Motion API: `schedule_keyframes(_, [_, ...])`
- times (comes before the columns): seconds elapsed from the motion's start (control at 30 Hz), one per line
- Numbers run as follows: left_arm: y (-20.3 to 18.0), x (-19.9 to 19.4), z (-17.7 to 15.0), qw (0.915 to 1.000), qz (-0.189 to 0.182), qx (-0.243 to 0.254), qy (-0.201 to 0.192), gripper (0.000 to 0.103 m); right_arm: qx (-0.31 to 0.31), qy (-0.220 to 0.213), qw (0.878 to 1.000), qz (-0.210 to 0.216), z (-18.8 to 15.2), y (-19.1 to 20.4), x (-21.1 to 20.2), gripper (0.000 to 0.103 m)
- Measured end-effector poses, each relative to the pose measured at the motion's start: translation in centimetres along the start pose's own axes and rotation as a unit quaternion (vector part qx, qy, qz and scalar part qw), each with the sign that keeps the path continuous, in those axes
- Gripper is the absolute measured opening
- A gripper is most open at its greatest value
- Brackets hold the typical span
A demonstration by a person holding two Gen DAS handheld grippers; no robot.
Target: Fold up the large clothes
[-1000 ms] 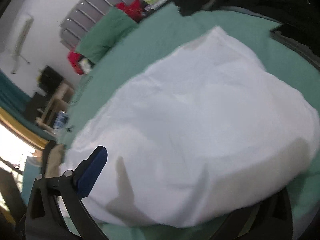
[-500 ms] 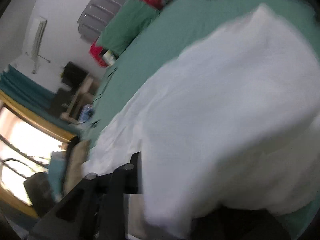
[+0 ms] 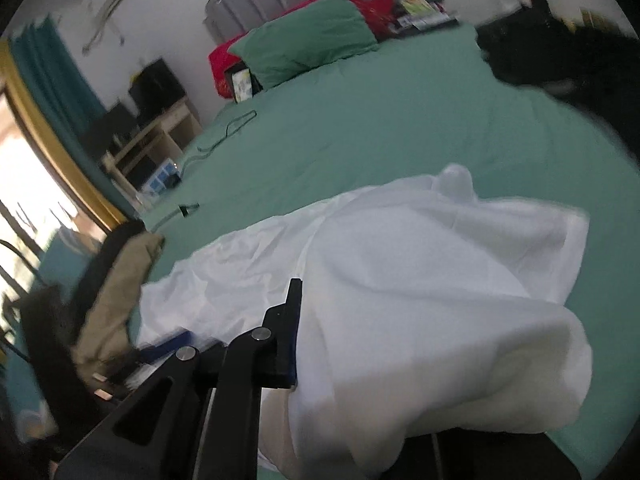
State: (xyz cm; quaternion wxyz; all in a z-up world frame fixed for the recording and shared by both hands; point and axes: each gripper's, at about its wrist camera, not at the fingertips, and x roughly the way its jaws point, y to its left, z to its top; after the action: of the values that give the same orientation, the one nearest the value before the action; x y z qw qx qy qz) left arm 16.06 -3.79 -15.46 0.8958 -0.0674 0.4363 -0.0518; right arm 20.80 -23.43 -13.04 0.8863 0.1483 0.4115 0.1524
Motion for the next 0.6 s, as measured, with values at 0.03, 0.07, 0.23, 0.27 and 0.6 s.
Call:
schedule_keyframes(0.03, [1.1,-0.9,0.3,0.9999,0.004,-0.007,-0.009,0.061,-0.010,0.002,1.000,-0.008,0.1,0.5,0.1,0.016])
schedule_keyframes(0.07, [2.3,-1.8,0.6,0.9997,0.015,-0.009,-0.017,0.061,-0.029,0.007,0.999,-0.020,0.3,1.5,0.2,0.016])
schedule_keyframes(0.23, [8.3,-4.8,0.9,0.9975,0.056,-0.022,-0.037,0.061,-0.085,0.039,0.995,-0.023,0.6,5.8,1.8,0.016])
schedule_keyframes(0.27, [9.3,-5.3,0.7,0.9970,0.061,-0.026,-0.040,0.061,-0.102,0.046,0.993,-0.025,0.6,7.1,2.3,0.017])
schedule_keyframes(0.6, [18.4,-8.2,-1.8,0.9913,0.067,-0.100,-0.052,0.061,-0.137,0.136,0.981,0.015,-3.5,14.2,7.5,0.033])
